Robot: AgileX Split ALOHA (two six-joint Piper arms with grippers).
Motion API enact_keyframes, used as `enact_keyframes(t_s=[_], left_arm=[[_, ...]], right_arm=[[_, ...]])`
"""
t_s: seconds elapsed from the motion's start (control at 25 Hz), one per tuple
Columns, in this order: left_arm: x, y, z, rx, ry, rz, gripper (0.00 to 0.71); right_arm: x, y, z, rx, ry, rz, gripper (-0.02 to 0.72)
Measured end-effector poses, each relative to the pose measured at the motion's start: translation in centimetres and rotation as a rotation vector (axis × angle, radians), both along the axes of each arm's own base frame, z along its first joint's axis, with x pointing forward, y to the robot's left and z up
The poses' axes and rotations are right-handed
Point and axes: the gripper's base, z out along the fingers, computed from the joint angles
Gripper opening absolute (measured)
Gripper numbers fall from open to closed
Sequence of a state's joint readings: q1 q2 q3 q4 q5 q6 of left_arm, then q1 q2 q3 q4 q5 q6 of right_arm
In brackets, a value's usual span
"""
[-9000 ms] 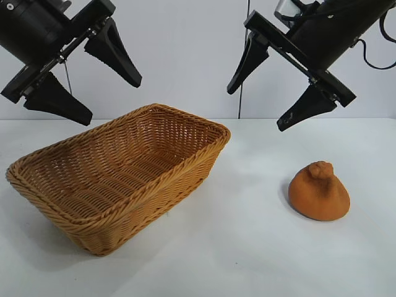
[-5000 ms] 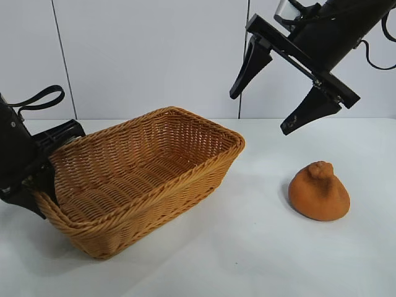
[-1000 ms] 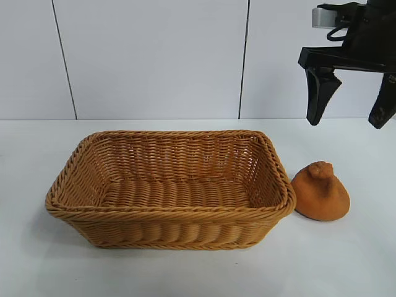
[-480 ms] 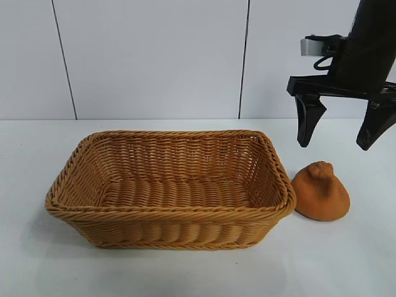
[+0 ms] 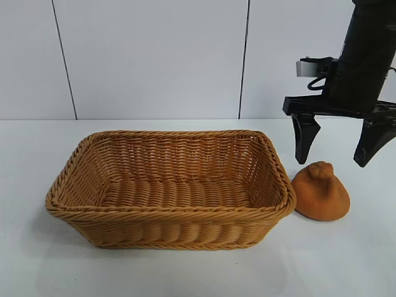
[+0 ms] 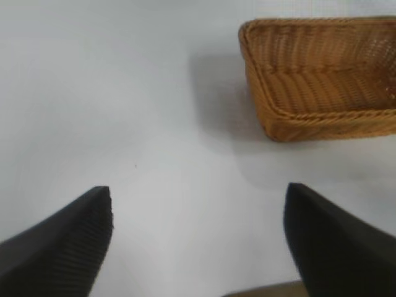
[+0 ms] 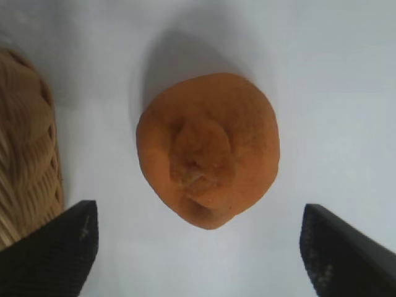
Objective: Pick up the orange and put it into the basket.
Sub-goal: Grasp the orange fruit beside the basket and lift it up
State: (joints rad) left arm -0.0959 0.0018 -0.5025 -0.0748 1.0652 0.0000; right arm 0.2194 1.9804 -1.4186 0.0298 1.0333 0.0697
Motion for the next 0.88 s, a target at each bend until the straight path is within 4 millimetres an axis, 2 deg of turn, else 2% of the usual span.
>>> enact_keyframes(t_s=[0.2,0.44,0.52,0.64,0.84,0.88], left_arm=[[-0.1,0.0,0.0,-0.001,-0.006,0.0,0.549],[-0.1,0.0,0.0,-0.001,-0.006,0.0,0.549],[-0.1,0.0,0.0,-0.001,-0.006,0.0,0.549],[-0.1,0.0,0.0,-0.001,-0.006,0.0,0.549],[-0.1,0.0,0.0,-0.001,-0.006,0.0,0.549],[-0.1,0.0,0.0,-0.001,-0.006,0.0,0.549]], right_arm=[[0.4,-0.3,-1.2,-0.039,0.007,-0.021,0.607],[1.1,0.0,-5.4,-0.038,0.058,-0.028,0.603],[1.2,0.1,-6.6,-0.031,0.074,-0.036,0.569],[1.3,0.2,-7.1,-0.027,0.073,-0.039,0.445],[1.3,0.2,-6.4,-0.024,0.06,-0.04,0.111],[1.3,0.2,-6.0,-0.021,0.051,-0.04,0.068]])
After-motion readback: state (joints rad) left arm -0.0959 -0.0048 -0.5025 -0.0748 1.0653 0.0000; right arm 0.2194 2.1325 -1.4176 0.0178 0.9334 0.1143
